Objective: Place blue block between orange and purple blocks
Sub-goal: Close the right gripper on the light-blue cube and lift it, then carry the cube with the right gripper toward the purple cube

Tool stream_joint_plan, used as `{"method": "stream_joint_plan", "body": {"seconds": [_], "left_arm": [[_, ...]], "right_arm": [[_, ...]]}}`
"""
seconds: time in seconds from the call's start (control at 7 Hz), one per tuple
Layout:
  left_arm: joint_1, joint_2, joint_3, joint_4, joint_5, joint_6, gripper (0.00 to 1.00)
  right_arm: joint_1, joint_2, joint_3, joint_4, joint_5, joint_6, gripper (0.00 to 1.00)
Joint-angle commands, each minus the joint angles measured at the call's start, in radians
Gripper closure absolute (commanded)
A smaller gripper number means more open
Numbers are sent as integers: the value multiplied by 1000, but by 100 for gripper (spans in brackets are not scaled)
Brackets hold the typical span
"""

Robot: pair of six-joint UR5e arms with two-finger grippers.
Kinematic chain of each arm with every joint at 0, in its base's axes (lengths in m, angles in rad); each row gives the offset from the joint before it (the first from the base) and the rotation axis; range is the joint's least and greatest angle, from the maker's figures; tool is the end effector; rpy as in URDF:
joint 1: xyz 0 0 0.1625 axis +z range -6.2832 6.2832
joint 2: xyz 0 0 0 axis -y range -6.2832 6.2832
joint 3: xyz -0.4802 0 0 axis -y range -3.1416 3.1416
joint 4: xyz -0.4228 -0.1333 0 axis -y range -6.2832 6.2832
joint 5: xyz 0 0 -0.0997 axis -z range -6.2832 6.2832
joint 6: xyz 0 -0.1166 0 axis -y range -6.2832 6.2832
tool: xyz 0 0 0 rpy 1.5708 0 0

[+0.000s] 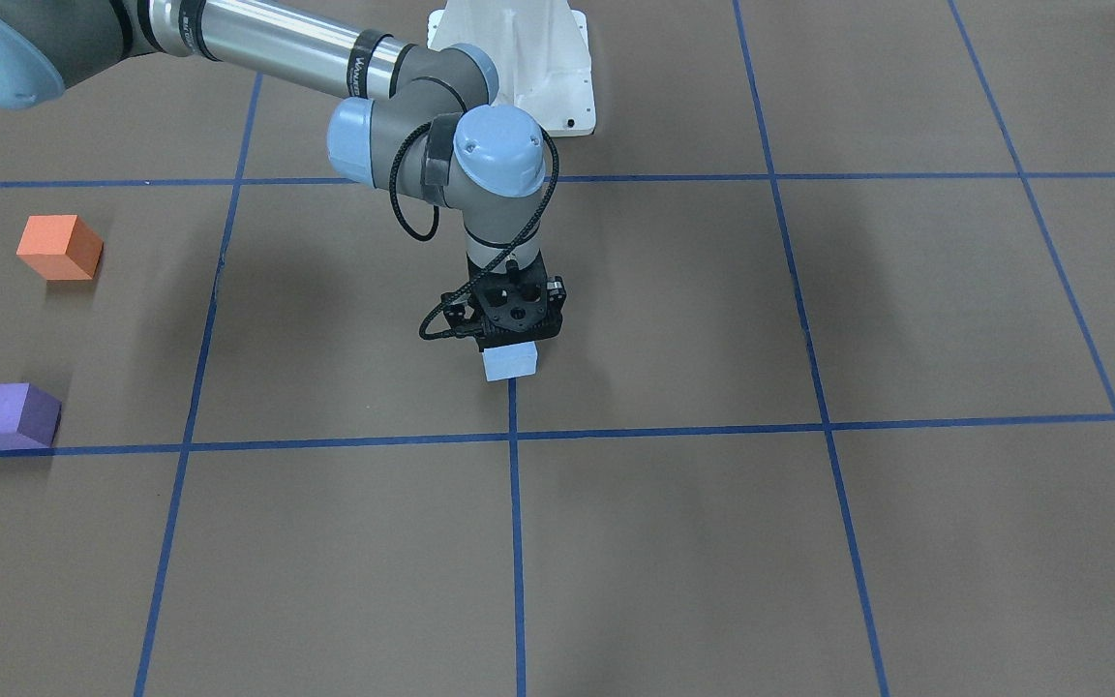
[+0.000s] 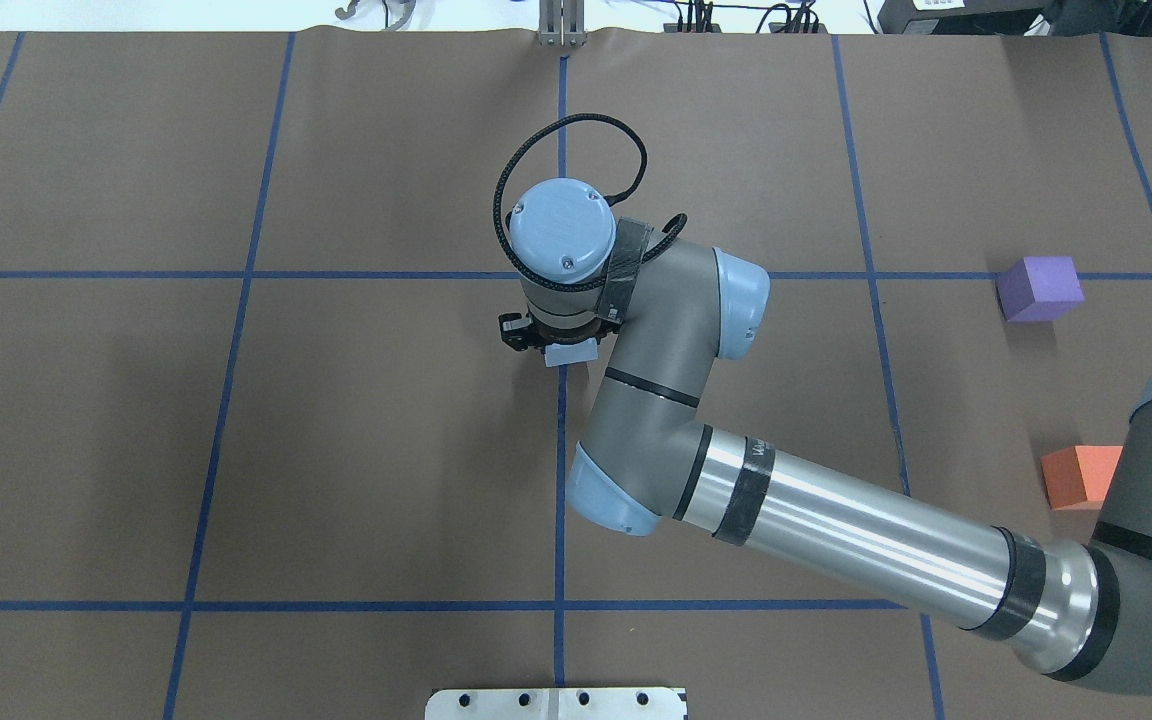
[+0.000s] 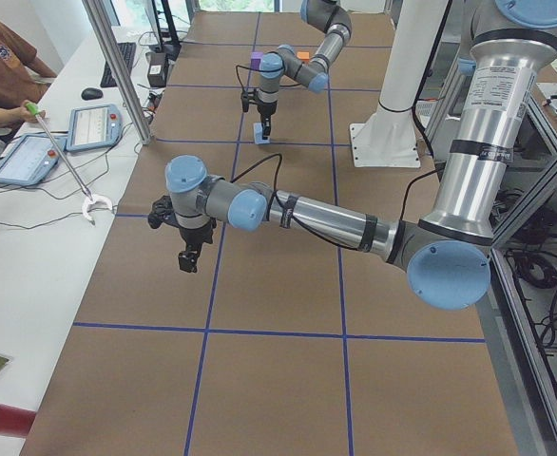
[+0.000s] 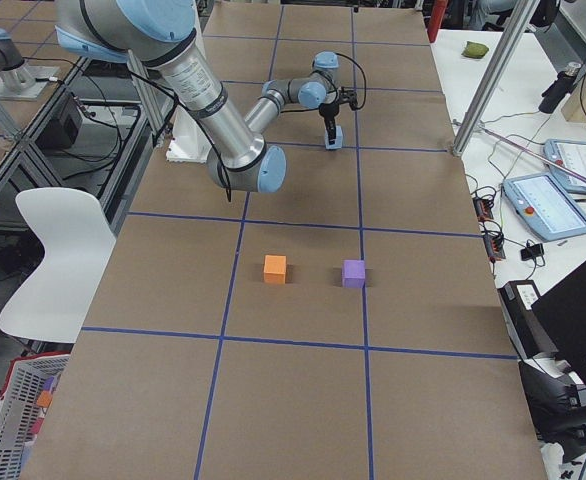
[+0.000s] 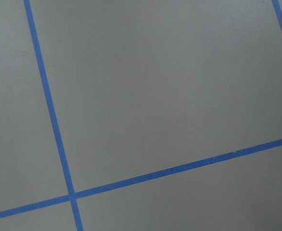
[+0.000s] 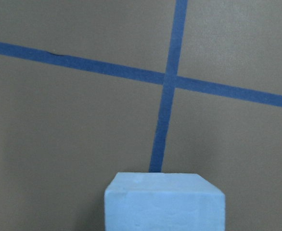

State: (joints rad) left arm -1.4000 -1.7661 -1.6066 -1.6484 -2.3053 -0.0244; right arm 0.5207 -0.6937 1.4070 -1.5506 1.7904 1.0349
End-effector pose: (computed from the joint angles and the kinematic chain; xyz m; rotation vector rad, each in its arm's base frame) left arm 0.0521 -0.6263 0.5889 0.2228 0.7555 0.2521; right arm -0.6743 -0.5111 0.2107 0.1872 -0.7367 -0.0950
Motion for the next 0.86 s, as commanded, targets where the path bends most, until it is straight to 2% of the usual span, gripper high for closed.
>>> {"method": "stream_joint_plan", "body": {"seconds": [0.0, 0.14, 0.29, 0.43, 0.71], "left_arm": [[-42, 28, 4, -5, 0, 64, 0], [-46, 31, 8, -7, 0, 51, 0], [-43, 30, -1, -8, 0, 11, 0], [-40, 51, 5, -10, -2, -12, 0], [-34, 70, 10, -10, 0, -9, 0]], "right_arm": [[56, -205, 370, -182, 9, -4, 100], [143, -348, 561, -250, 99, -12, 100], [229, -457, 648, -253, 165, -66, 100], [301, -534, 703, -250, 193, -137, 100], [433, -649, 702, -221, 298, -241, 100]]}}
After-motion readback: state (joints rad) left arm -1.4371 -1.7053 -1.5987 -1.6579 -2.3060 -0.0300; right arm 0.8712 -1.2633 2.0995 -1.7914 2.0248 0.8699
